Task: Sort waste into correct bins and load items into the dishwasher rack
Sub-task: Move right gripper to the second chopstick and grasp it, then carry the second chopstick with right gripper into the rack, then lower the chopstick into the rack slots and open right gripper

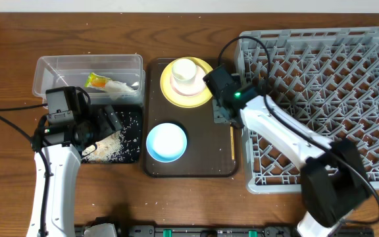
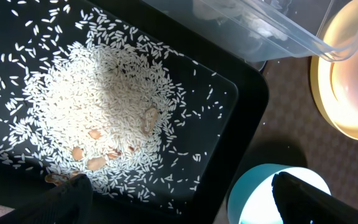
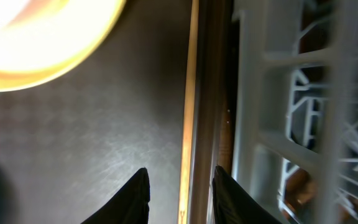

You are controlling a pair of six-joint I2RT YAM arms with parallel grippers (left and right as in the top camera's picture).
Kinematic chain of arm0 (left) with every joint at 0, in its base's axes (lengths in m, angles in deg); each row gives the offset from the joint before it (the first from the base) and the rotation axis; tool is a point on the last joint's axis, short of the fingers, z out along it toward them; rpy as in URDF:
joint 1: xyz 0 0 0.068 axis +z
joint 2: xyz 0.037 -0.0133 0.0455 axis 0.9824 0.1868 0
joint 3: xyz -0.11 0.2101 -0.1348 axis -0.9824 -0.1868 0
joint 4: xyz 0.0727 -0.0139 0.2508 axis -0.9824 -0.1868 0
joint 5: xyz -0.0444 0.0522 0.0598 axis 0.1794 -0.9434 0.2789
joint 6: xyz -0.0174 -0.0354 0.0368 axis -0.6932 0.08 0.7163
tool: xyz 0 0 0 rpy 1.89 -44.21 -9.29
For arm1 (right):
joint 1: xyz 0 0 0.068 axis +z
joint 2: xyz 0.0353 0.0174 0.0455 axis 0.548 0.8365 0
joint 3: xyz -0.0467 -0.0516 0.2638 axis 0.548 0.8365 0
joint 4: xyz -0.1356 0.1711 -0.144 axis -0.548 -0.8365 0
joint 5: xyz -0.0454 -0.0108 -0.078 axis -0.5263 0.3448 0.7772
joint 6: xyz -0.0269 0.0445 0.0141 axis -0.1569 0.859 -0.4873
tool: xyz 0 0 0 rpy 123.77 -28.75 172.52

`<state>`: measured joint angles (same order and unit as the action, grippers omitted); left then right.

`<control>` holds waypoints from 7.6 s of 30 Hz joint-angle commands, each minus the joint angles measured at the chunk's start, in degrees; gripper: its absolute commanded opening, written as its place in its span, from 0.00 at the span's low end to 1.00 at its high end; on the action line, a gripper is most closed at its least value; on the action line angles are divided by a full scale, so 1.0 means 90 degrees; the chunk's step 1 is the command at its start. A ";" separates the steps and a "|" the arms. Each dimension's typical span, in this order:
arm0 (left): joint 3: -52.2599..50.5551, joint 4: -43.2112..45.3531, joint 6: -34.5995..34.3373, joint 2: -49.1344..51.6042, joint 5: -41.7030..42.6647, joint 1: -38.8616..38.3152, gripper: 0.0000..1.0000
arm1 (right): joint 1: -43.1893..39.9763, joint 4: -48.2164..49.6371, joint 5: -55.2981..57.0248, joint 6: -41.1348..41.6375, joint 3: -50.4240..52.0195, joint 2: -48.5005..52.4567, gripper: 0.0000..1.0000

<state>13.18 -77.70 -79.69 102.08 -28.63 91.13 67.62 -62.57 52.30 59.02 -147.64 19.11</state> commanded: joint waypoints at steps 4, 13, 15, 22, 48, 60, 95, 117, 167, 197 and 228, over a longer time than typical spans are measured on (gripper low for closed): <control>0.0121 0.0005 0.0005 0.0012 -0.0036 0.0022 0.95 | 0.0061 0.0187 0.0165 0.0194 -0.0051 0.0442 0.32; 0.0121 0.0002 0.0005 0.0012 -0.0036 0.0022 0.95 | 0.0061 0.0272 0.0158 0.0197 -0.0051 0.1008 0.33; 0.0121 0.0002 0.0005 0.0012 -0.0039 0.0022 0.95 | 0.0056 0.0308 0.0056 0.0192 -0.0051 0.1095 0.34; 0.0121 0.0002 0.0005 0.0012 -0.0036 0.0022 0.95 | 0.0056 0.0561 -0.0704 0.0192 -0.0051 0.1202 0.32; 0.0121 0.0002 0.0007 0.0012 -0.0039 0.0022 0.95 | 0.0044 0.0277 -0.0954 0.0036 -0.0051 0.1202 0.13; 0.0121 0.0002 0.0005 0.0012 -0.0039 0.0022 0.95 | 0.0027 0.0204 -0.0984 -0.0177 -0.0090 0.1015 0.01; 0.0121 0.0002 0.0005 0.0012 -0.0036 0.0022 0.95 | -0.2521 -0.0563 -0.0814 -0.2339 0.0279 -0.1610 0.01; 0.0121 0.0002 0.0005 0.0012 -0.0036 0.0022 0.95 | -0.2659 0.1107 -0.0782 -0.3077 0.1481 -0.1605 0.06; 0.0121 0.0002 0.0005 0.0012 -0.0036 0.0022 0.95 | -0.2504 0.1698 -0.1224 -0.3050 0.1501 -0.0935 0.18; 0.0121 0.0000 0.0005 0.0012 -0.0036 0.0022 0.95 | -0.2582 0.0867 -0.2528 -0.2868 0.0228 -0.1307 0.20; 0.0121 0.0002 0.0005 0.0012 -0.0036 0.0022 0.95 | -0.1144 0.0007 -0.1464 -0.2018 0.1226 -0.1525 0.25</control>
<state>13.18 -77.72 -79.69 102.08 -28.63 91.13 56.32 -62.33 36.50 39.81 -137.83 4.96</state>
